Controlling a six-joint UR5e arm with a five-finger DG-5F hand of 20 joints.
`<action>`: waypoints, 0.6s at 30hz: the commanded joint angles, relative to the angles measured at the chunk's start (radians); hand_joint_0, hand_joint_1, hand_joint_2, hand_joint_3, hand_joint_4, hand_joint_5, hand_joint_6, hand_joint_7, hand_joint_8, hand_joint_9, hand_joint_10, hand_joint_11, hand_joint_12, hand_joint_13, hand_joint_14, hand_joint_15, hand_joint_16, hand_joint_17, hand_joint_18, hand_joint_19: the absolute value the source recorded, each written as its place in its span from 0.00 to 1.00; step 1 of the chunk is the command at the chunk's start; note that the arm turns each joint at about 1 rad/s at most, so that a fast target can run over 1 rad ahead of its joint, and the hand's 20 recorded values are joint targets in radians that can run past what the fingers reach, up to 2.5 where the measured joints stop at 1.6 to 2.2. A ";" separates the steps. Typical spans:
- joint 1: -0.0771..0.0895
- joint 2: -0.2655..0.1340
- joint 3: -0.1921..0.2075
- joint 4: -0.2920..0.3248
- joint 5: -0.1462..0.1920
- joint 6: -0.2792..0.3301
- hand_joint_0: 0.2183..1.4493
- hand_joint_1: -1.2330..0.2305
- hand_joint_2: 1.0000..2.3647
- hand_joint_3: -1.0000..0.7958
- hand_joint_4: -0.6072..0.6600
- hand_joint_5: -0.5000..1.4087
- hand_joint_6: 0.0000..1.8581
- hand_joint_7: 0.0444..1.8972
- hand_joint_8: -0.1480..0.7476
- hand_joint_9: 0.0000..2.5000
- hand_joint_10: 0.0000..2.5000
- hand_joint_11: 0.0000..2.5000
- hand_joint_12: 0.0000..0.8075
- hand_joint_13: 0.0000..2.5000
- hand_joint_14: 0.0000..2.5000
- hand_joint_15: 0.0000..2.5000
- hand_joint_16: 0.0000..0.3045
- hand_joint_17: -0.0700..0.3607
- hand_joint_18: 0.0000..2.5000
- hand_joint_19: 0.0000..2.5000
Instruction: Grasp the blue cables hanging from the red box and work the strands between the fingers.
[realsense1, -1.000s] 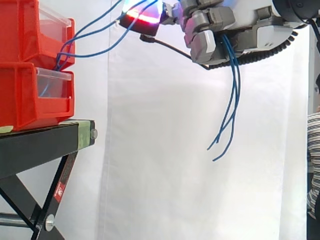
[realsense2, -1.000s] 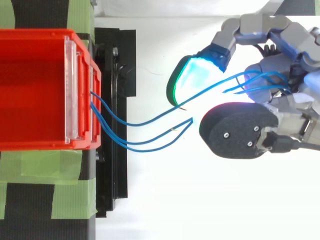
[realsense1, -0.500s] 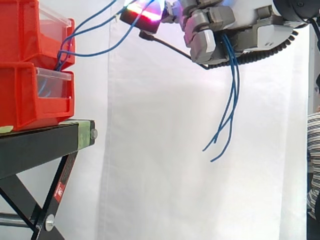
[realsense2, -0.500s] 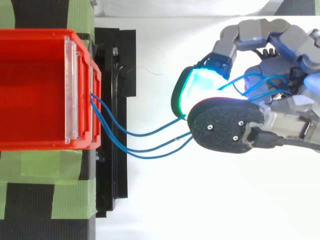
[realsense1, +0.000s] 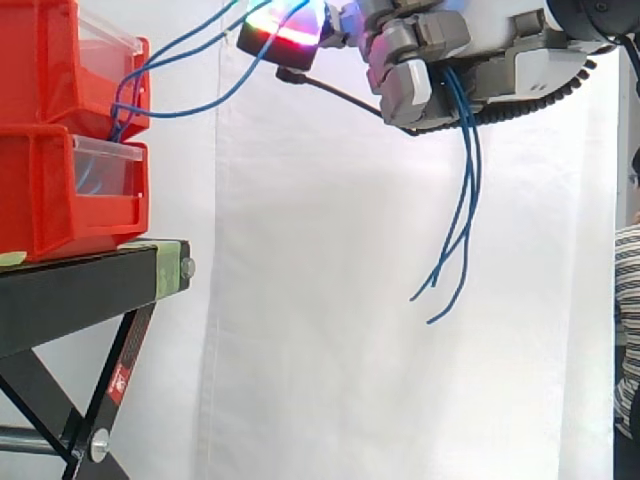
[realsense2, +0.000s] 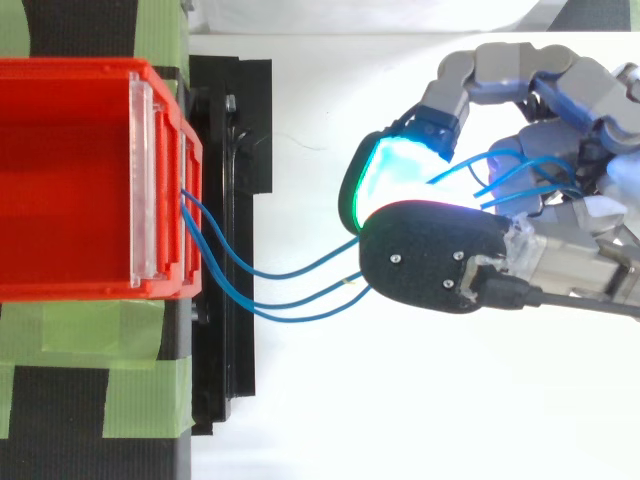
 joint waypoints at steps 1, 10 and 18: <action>0.000 0.000 0.001 0.010 0.000 -0.017 0.52 0.39 0.01 0.59 0.53 0.45 0.39 0.67 0.59 0.39 1.00 1.00 0.52 0.43 1.00 0.66 0.15 0.40 0.58 0.47; 0.000 -0.002 0.001 0.047 0.000 -0.087 0.53 0.39 0.01 0.59 0.53 0.44 0.39 0.67 0.59 0.39 1.00 1.00 0.52 0.43 1.00 0.66 0.15 0.40 0.58 0.47; 0.006 -0.034 0.001 0.099 0.000 -0.096 0.53 0.39 0.01 0.59 0.54 0.43 0.41 0.67 0.59 0.39 1.00 1.00 0.52 0.43 1.00 0.66 0.15 0.40 0.58 0.47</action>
